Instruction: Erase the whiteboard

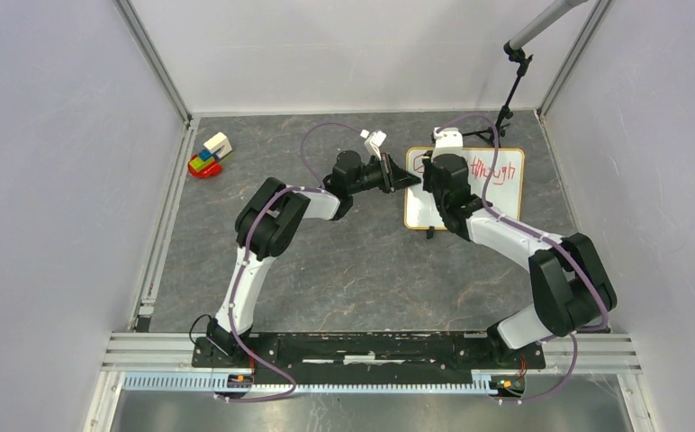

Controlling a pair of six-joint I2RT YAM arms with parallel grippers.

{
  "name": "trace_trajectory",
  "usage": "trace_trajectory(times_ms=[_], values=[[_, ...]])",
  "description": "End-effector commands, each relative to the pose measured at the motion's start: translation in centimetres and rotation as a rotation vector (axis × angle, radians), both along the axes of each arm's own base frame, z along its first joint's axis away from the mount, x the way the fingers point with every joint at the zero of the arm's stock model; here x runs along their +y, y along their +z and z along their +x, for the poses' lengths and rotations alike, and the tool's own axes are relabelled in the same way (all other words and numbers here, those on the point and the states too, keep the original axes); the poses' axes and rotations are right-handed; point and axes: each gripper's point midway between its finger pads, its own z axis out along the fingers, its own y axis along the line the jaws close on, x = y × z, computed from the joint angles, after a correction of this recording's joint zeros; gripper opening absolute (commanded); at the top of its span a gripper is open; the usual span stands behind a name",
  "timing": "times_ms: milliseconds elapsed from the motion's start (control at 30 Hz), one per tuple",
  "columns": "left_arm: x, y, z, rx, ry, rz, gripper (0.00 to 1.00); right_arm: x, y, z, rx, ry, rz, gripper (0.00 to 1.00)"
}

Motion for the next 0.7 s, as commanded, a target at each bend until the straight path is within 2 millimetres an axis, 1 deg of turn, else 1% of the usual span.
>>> trace_trajectory(times_ms=[0,100,167,233,300,367,467,567,667], values=[[-0.1,-0.4,0.9,-0.040,0.025,0.051,0.02,-4.6,0.0,0.4,-0.027,-0.170,0.005,0.02],[0.0,-0.5,0.9,-0.047,0.030,0.066,0.02,-7.9,-1.4,-0.7,-0.003,-0.248,-0.006,0.01],[0.1,-0.5,1.0,-0.052,0.034,0.075,0.02,-9.7,-2.1,-1.4,0.010,-0.284,-0.005,0.01],[0.1,-0.5,1.0,-0.053,0.037,0.078,0.02,-11.0,-2.4,-2.0,0.013,-0.305,-0.017,0.01],[0.1,-0.5,1.0,-0.051,0.037,0.080,0.02,-11.6,-2.4,-2.4,0.011,-0.318,-0.033,0.01],[0.1,-0.5,1.0,-0.051,0.037,0.081,0.02,-11.2,-2.2,-2.4,0.011,-0.285,-0.036,0.01],[0.1,-0.4,1.0,-0.055,0.037,0.084,0.02,-9.6,-1.7,-2.2,-0.003,-0.222,-0.015,0.01],[-0.1,-0.4,1.0,-0.058,0.035,0.093,0.02,-7.2,-1.1,-1.9,-0.019,-0.172,-0.006,0.01],[-0.4,-0.6,0.8,-0.065,0.032,0.111,0.02,-3.8,-0.4,-1.4,-0.030,-0.109,-0.013,0.01]])
